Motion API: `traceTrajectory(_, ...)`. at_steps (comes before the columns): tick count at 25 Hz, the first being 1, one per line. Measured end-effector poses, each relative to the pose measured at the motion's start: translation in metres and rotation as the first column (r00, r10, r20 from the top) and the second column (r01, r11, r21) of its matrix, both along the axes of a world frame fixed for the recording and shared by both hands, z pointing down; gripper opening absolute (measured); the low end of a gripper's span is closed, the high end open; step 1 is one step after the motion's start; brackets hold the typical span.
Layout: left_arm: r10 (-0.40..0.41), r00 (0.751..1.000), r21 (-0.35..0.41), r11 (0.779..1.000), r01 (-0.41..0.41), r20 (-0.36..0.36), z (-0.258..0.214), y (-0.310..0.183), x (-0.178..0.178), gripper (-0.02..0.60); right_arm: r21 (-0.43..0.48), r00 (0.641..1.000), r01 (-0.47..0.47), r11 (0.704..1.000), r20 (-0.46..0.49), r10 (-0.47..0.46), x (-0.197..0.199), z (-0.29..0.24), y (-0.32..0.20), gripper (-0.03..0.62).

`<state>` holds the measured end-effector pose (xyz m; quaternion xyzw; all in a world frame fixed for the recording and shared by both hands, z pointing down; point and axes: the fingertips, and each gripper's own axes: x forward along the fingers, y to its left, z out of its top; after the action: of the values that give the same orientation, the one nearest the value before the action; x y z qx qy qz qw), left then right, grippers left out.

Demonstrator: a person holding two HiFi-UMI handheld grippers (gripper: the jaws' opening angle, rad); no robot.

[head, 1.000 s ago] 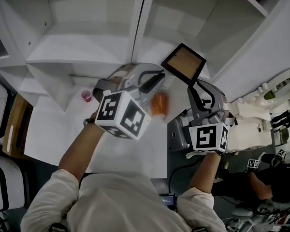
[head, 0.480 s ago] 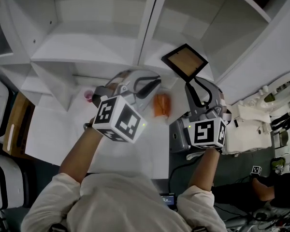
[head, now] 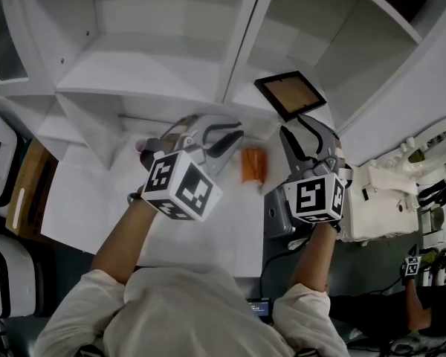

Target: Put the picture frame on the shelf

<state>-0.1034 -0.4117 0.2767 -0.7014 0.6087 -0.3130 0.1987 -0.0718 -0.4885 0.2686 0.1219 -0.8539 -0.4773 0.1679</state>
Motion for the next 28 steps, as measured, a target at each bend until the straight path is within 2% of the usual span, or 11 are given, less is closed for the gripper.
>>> traceTrajectory(6,-0.030,1.000,-0.002,1.000,0.030,0.009,0.002,0.008,-0.009,0.055,-0.002,0.999,0.022,1.000,-0.029,-0.022,-0.015,0.004,0.004,0.194)
traceTrajectory(17,-0.049,0.999,-0.020,0.999,0.049,-0.024,0.013,0.022,-0.015,0.067,0.012,0.996,0.021,1.000,-0.090,-0.019,-0.030,0.010,0.004,0.241)
traceTrajectory(22,-0.074,0.997,-0.034,0.997,0.073,-0.037,0.022,0.029,-0.022,0.071,0.020,0.988,0.015,1.000,-0.153,-0.012,-0.038,0.021,0.004,0.254)
traceTrajectory(28,-0.095,0.993,-0.046,0.995,0.092,-0.072,0.033,0.040,-0.027,0.087,0.029,0.990,0.007,1.000,-0.140,-0.003,-0.045,0.022,0.007,0.259)
